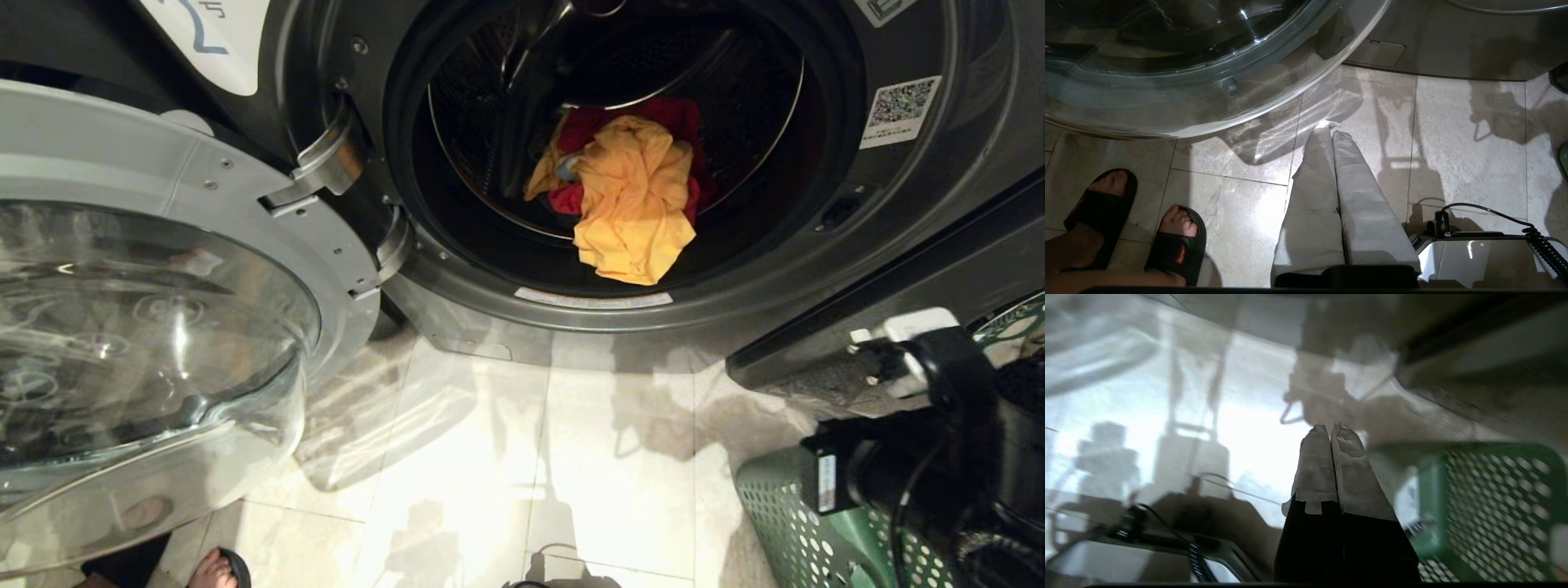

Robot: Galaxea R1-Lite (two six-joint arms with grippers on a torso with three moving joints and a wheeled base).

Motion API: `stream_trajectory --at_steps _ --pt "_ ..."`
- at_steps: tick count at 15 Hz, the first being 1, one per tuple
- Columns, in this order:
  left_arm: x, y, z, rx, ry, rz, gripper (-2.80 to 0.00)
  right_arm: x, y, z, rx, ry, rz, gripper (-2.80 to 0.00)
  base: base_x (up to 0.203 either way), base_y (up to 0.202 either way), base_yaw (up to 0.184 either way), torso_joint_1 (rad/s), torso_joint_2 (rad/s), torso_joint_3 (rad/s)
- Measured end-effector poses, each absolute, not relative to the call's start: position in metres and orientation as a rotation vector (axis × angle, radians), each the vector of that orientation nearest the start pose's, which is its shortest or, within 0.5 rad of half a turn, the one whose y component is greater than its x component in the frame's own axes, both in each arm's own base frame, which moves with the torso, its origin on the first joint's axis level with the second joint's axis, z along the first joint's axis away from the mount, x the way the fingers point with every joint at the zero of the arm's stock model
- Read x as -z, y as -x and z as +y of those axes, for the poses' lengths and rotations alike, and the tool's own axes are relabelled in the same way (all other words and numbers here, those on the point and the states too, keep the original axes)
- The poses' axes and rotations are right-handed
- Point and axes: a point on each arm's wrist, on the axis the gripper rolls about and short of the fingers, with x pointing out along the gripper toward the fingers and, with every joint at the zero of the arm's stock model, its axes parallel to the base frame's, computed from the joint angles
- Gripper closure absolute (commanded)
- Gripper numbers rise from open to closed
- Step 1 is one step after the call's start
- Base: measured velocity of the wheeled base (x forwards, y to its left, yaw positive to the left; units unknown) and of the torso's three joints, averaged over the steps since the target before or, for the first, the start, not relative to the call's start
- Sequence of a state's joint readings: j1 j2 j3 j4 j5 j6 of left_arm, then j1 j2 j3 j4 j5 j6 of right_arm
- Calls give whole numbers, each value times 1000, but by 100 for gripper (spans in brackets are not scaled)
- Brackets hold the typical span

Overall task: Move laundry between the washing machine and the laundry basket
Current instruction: Close the washing machine door with the left hand

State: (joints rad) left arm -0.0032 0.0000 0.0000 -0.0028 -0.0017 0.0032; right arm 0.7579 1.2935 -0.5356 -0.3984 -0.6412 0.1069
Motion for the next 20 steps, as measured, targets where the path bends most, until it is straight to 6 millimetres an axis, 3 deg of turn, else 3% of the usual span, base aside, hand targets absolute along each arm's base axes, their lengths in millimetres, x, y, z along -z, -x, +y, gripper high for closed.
stream_trajectory --at_steps 4,6,8,11,13,16,20 --pt "-76 23 0 5 -3 -3 0 -171 -117 48 -4 172 382 0 0 0 0 0 0 0" --pt "-76 23 0 5 -3 -3 0 -151 -85 21 -33 196 377 0 0 0 0 0 0 0" --pt "-76 23 0 5 -3 -3 0 -129 -50 6 -72 226 336 0 0 0 0 0 0 0" --pt "-76 23 0 5 -3 -3 0 -104 -8 0 -77 219 213 0 0 0 0 0 0 0" --pt "-76 23 0 5 -3 -3 0 -94 9 0 -56 214 84 0 0 0 0 0 0 0" --pt "-76 23 0 5 -3 -3 0 -79 20 1 -33 140 34 0 0 0 0 0 0 0" --pt "-76 23 0 5 -3 -3 0 -76 23 1 -23 101 2 0 0 0 0 0 0 0"
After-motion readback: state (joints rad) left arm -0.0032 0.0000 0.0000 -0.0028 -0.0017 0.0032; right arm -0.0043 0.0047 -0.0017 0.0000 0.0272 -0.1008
